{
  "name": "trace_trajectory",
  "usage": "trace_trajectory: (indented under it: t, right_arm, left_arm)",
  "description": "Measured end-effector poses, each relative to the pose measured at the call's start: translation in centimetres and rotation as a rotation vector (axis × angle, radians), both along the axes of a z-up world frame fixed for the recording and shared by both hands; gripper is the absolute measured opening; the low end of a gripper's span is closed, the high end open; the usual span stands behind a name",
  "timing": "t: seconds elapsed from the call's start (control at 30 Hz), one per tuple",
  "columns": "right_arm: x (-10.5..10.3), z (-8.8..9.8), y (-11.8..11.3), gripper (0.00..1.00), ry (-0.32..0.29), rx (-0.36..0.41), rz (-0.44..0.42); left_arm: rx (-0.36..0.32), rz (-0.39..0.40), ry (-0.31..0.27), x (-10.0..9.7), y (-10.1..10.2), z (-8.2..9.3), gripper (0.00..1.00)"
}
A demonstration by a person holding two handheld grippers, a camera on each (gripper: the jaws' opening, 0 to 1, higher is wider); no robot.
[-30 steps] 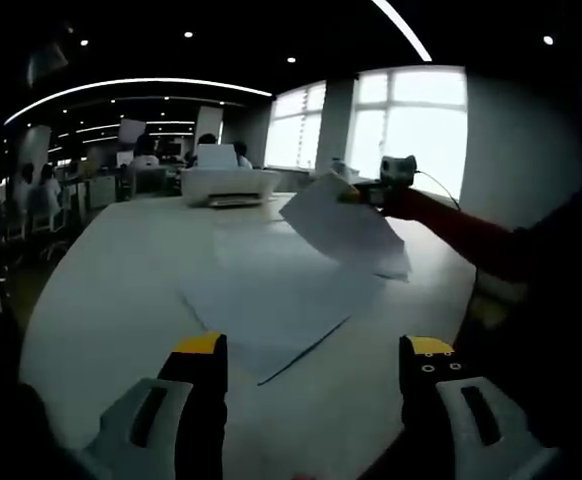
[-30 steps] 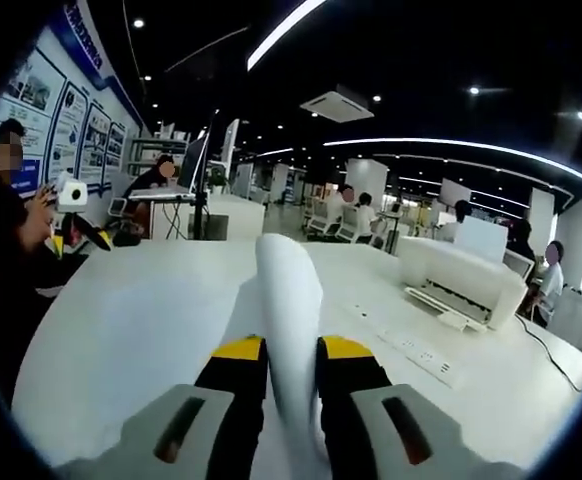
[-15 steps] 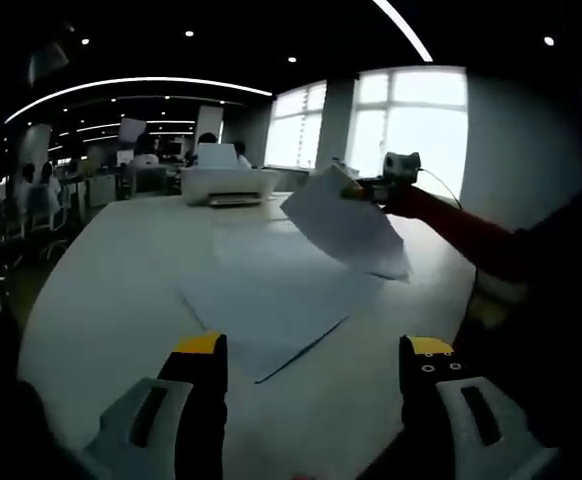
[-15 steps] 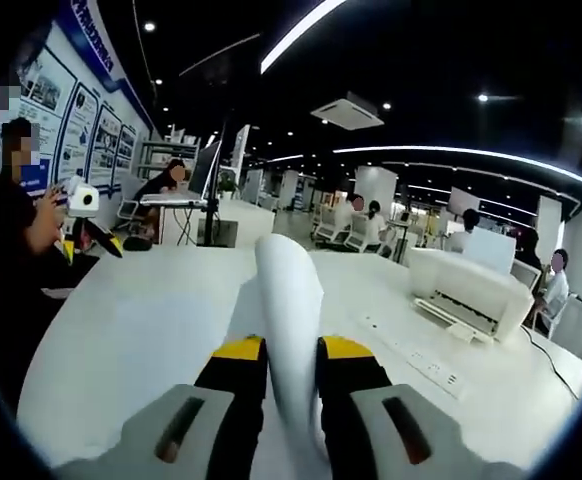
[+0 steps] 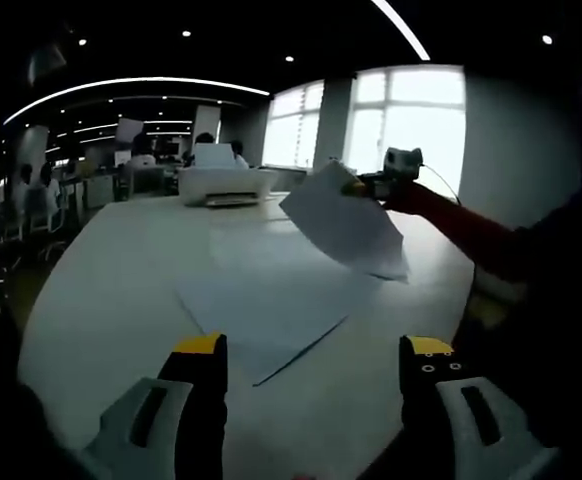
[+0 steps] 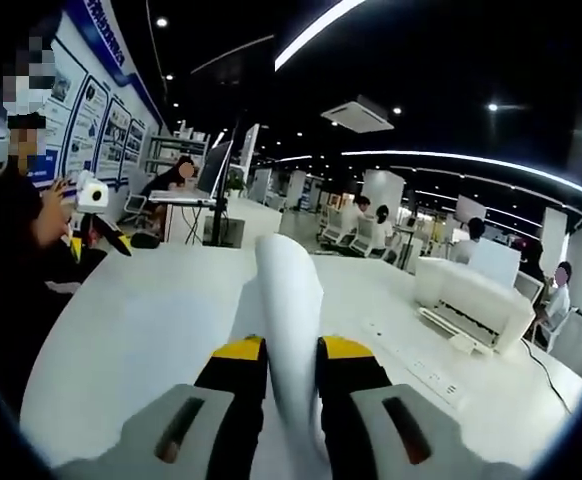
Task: Organize the stack of printing papers by aligning and flattening the scattered papers on the table
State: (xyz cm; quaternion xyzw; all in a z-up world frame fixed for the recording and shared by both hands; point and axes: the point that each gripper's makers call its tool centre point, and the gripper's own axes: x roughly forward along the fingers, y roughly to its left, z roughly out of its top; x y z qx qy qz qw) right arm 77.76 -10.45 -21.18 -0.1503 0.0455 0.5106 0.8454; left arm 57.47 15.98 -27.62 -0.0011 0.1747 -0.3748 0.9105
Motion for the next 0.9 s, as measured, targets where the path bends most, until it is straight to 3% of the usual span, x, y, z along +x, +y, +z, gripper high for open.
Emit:
trace_trajectory:
  t: [0.37,0.9]
  right_arm:
    - [-0.9,0.6,0.4,0.16,0.01,0.028,0.034]
    - [-4.1,1.0,3.4,0.16,-0.016,-0.004,0.159]
  left_arm:
    - [0.0,-0.001,-0.005,0.0,0.1,0.0,0.73]
    - [0.005,-0.006,-0.007,-0.3,-0.3,0.0,0.73]
